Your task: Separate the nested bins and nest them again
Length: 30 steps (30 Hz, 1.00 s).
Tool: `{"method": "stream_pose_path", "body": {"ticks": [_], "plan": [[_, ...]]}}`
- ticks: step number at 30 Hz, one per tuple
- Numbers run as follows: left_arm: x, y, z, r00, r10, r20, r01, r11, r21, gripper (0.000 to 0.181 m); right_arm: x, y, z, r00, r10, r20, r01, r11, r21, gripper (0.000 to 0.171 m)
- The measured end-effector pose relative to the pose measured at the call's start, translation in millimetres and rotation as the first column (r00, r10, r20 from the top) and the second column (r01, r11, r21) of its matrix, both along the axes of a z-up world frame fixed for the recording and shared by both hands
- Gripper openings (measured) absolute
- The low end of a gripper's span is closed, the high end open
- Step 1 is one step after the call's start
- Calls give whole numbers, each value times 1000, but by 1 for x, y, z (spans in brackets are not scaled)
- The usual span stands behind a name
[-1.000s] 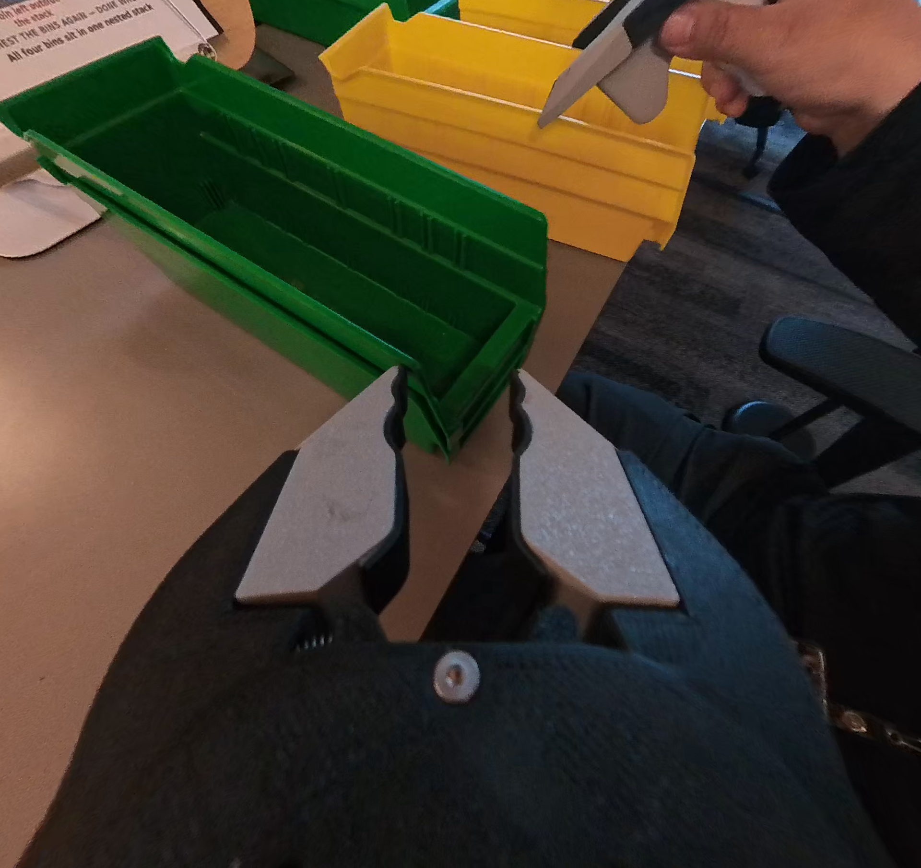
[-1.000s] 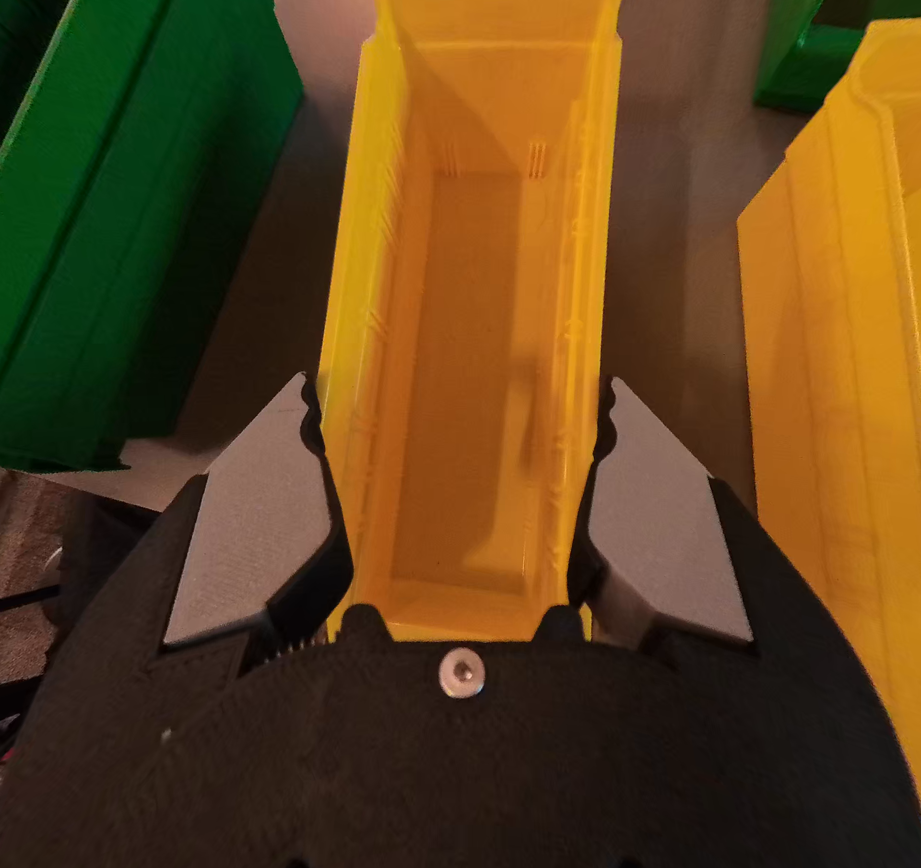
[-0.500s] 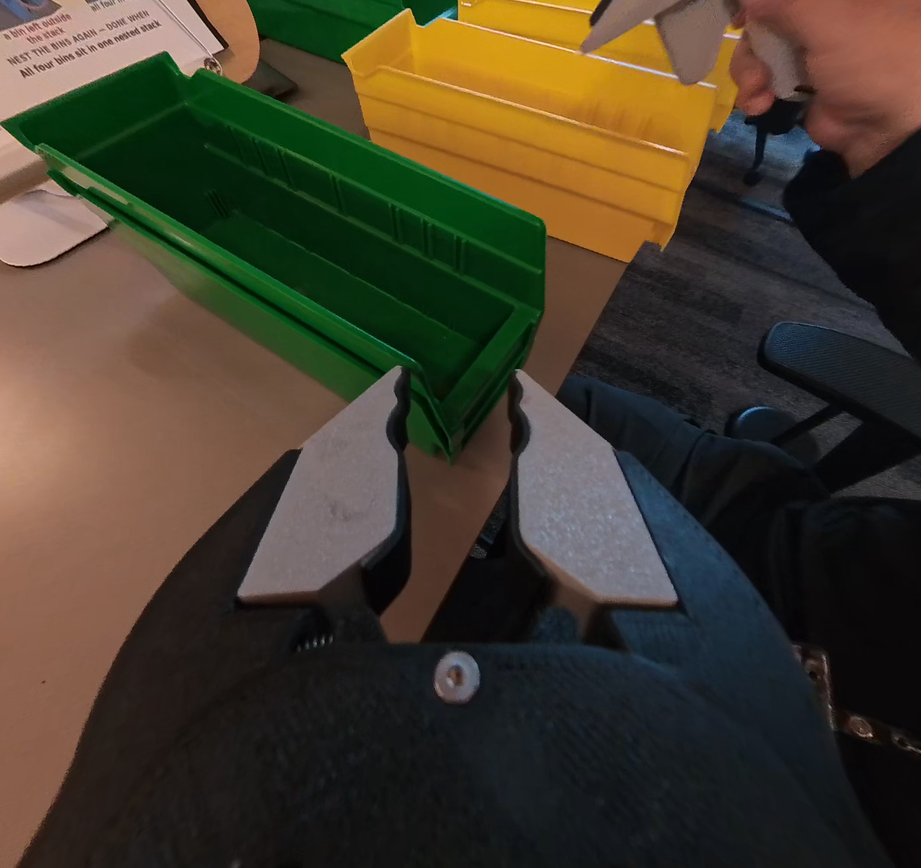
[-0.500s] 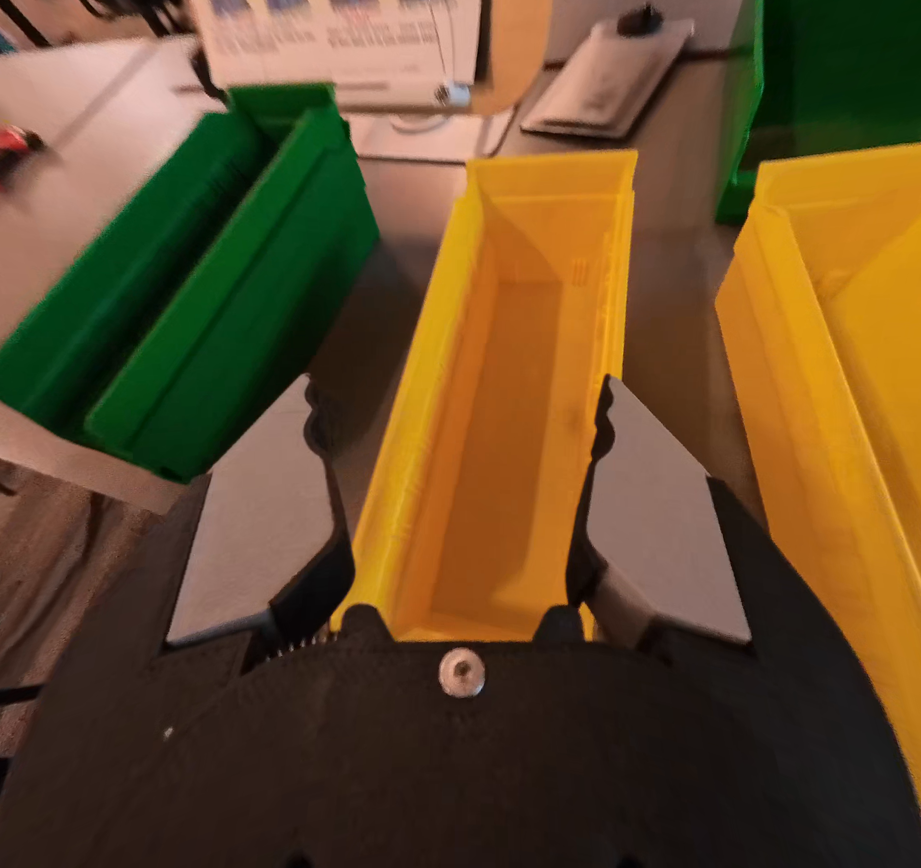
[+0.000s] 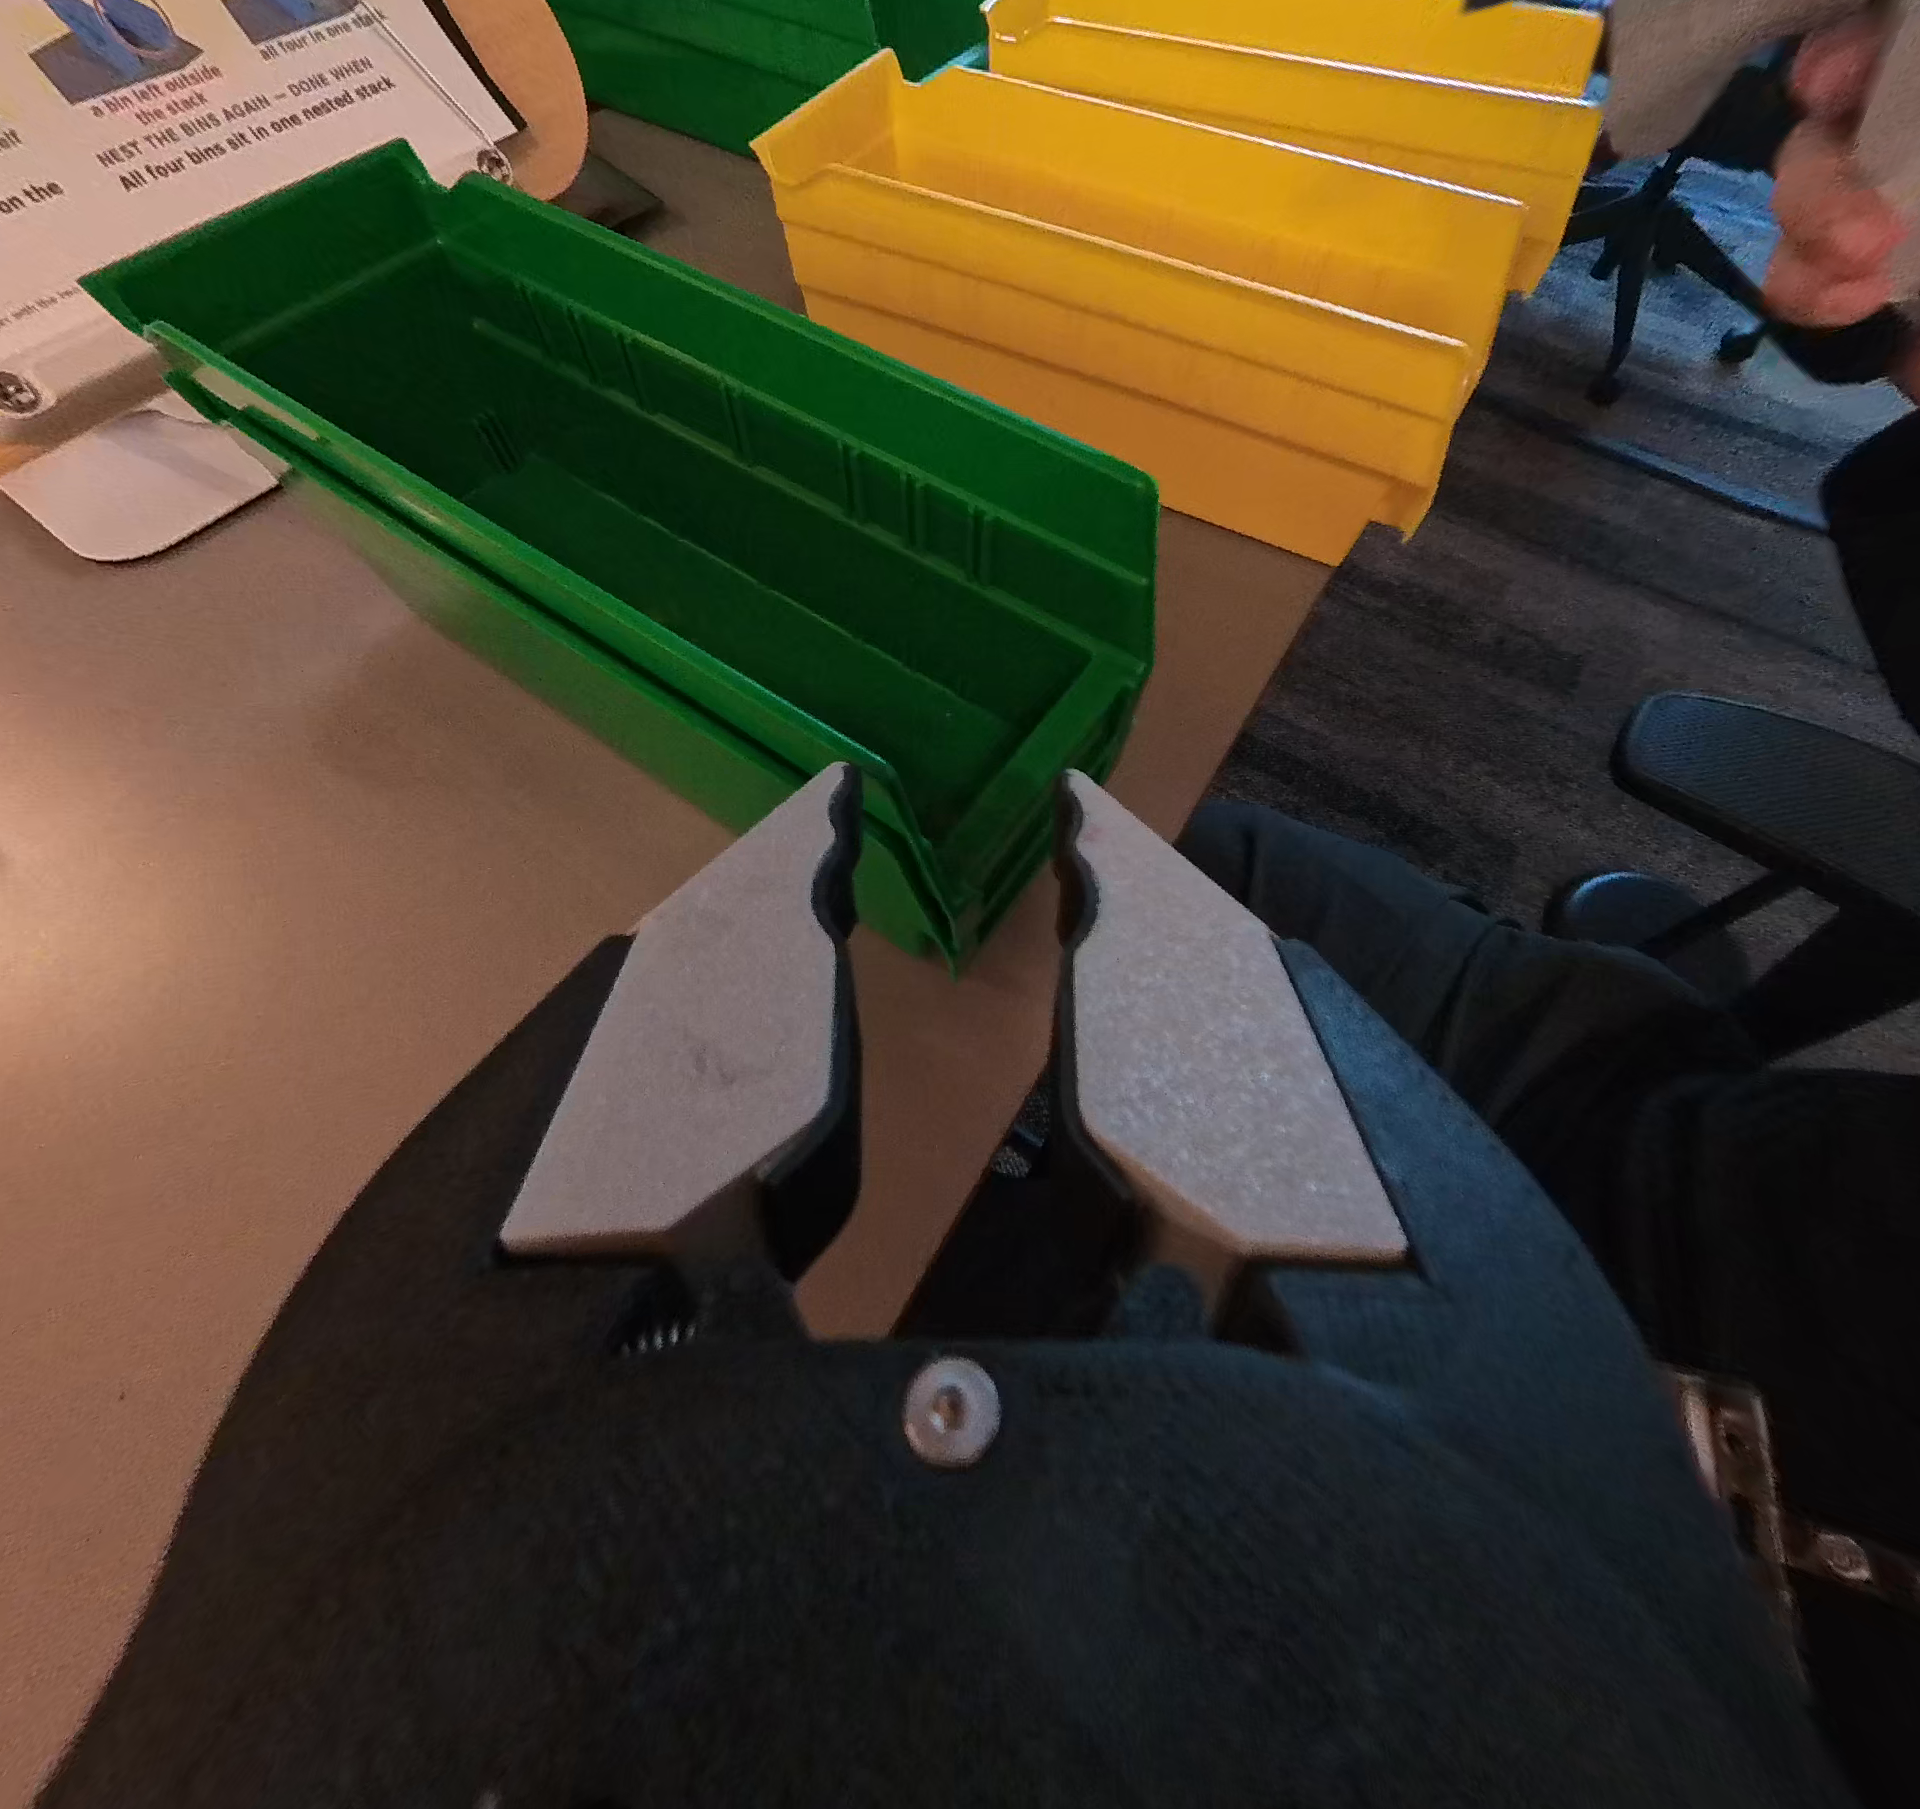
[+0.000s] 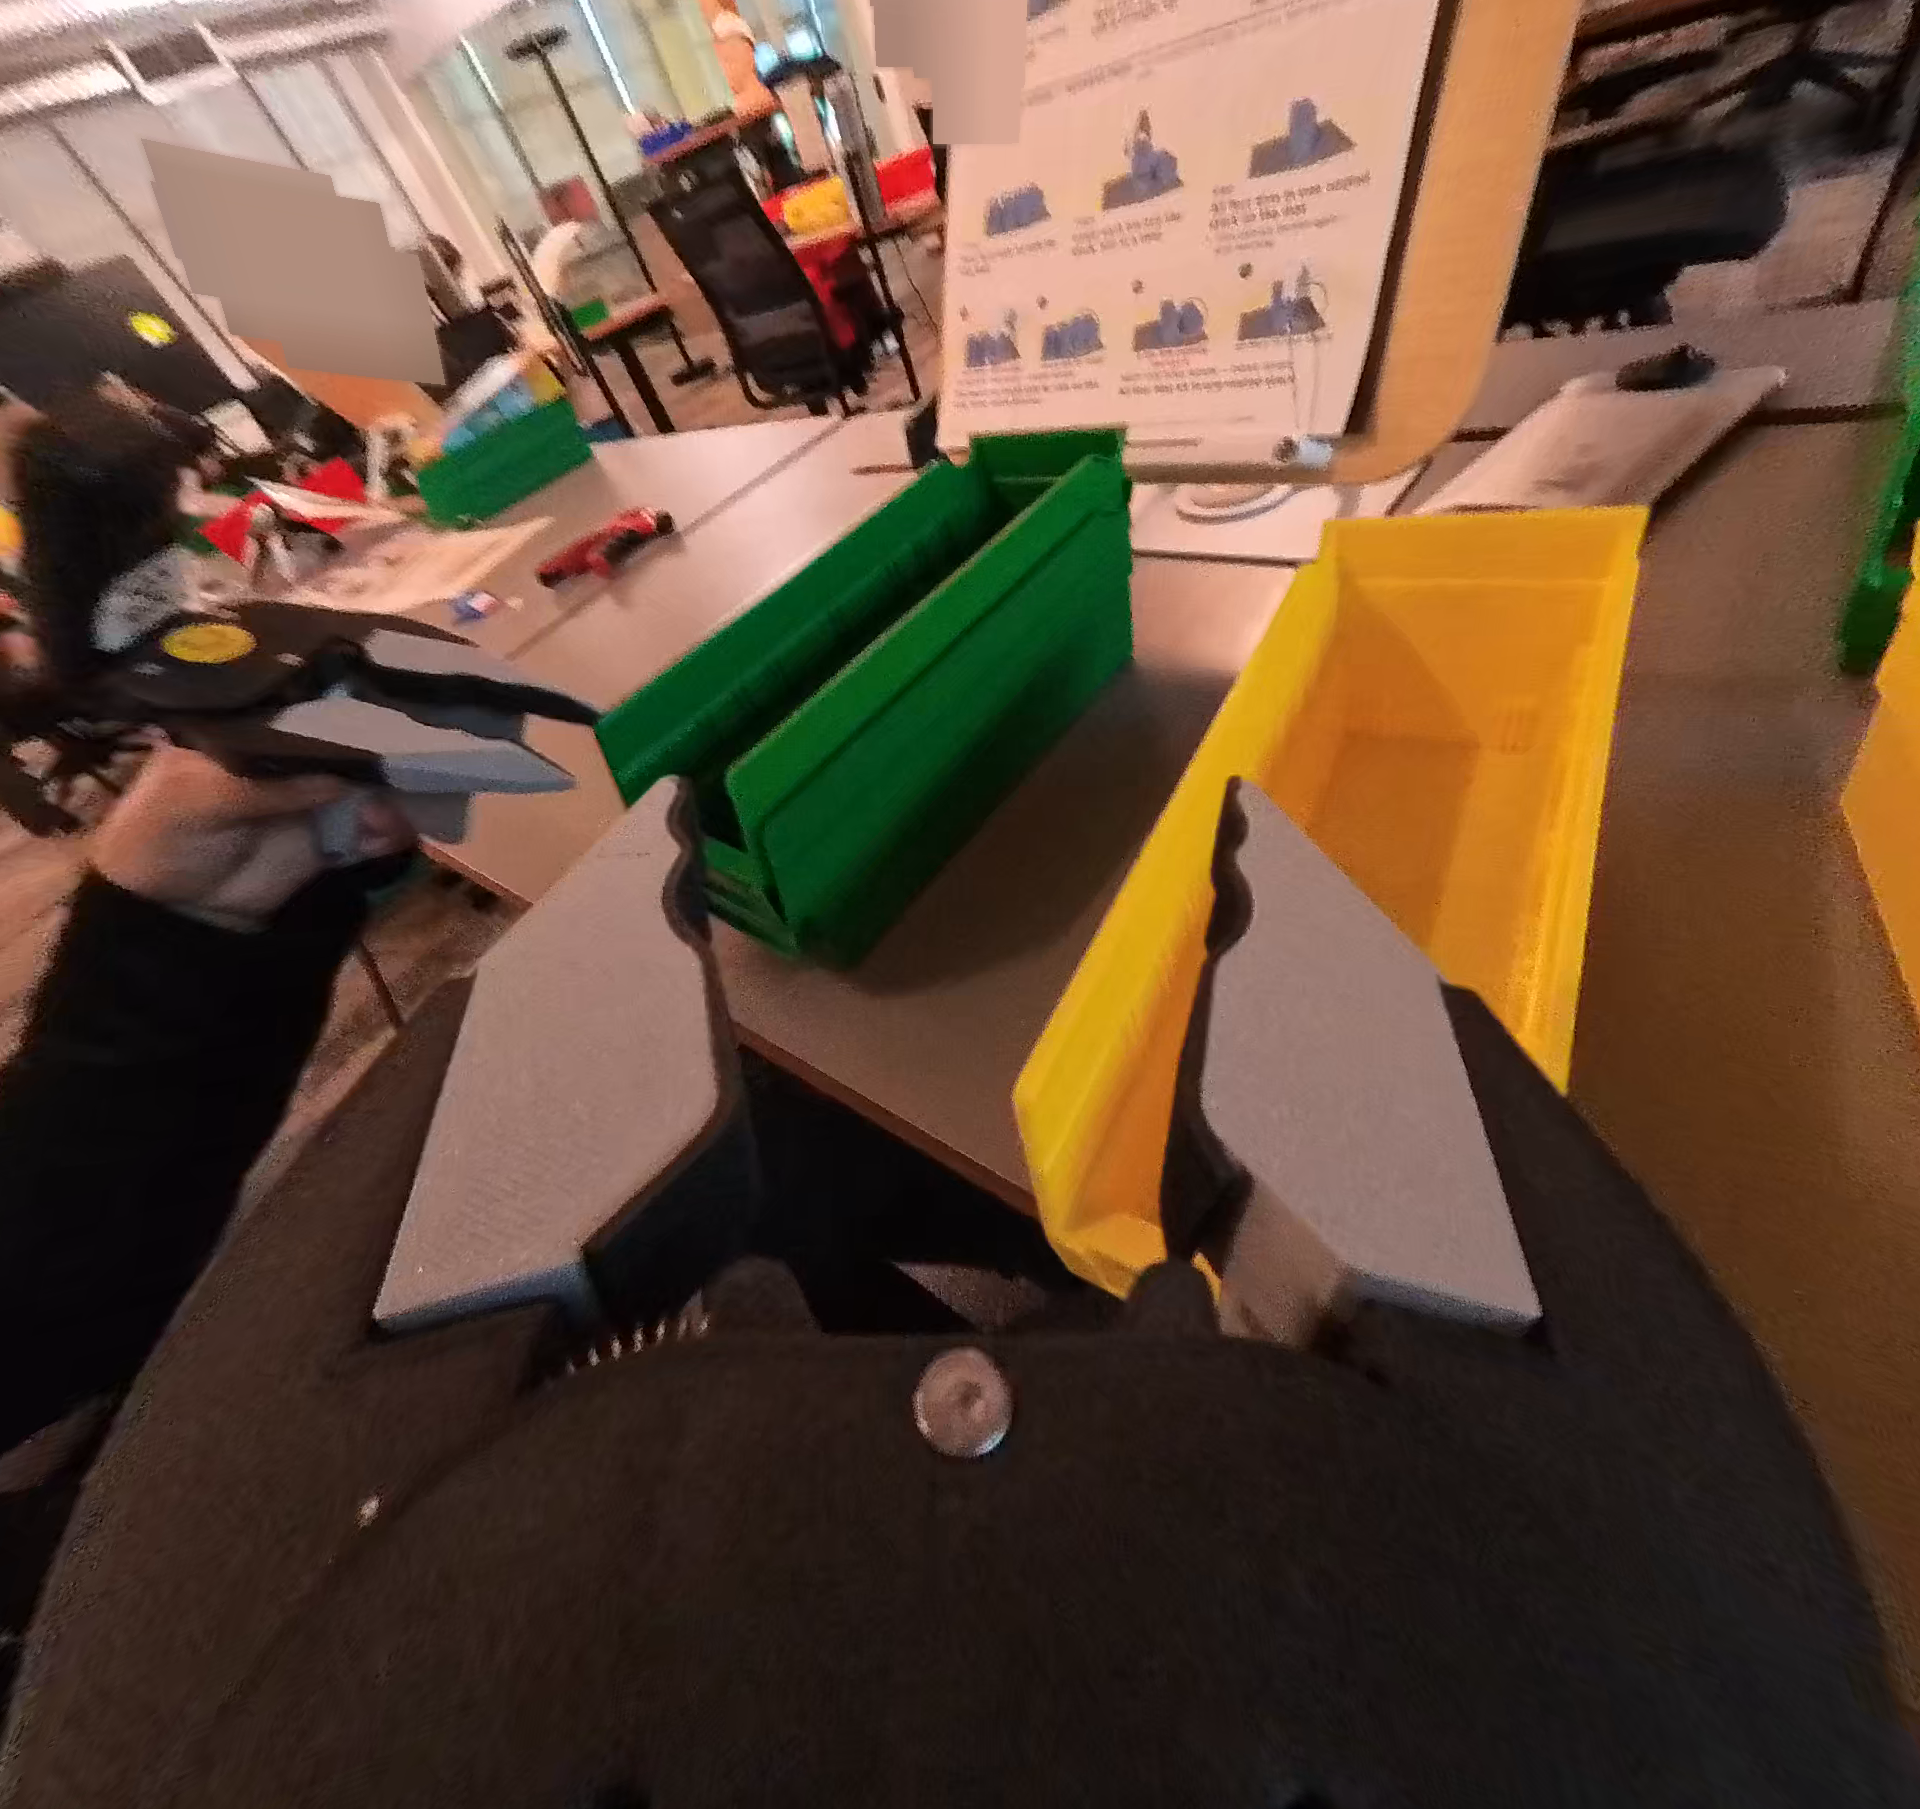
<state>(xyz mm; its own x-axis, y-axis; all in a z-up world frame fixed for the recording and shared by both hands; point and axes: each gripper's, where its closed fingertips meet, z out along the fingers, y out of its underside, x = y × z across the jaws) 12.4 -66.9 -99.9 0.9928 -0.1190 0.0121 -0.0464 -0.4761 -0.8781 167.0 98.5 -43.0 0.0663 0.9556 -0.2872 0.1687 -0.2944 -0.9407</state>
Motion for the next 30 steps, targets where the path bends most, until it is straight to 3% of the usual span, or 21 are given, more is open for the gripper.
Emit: {"method": "stream_pose_path", "body": {"ticks": [3, 16, 30], "plan": [[-2, 3, -1, 1000, 11, -1, -11, 1000, 2, 34, 8, -4, 16, 998, 14, -68, -13, 1000, 16, 91], [-1, 3, -3, 1000, 14, -13, -14, 1000, -5, 35, 25, -2, 21, 998, 4, -65, -1, 999, 51, 85], [-11, -4, 7, 999, 33, 1, -33, 999, 28, 35, 12, -33, 17, 998, 56, 25, -59, 987, 152, 83]]}}
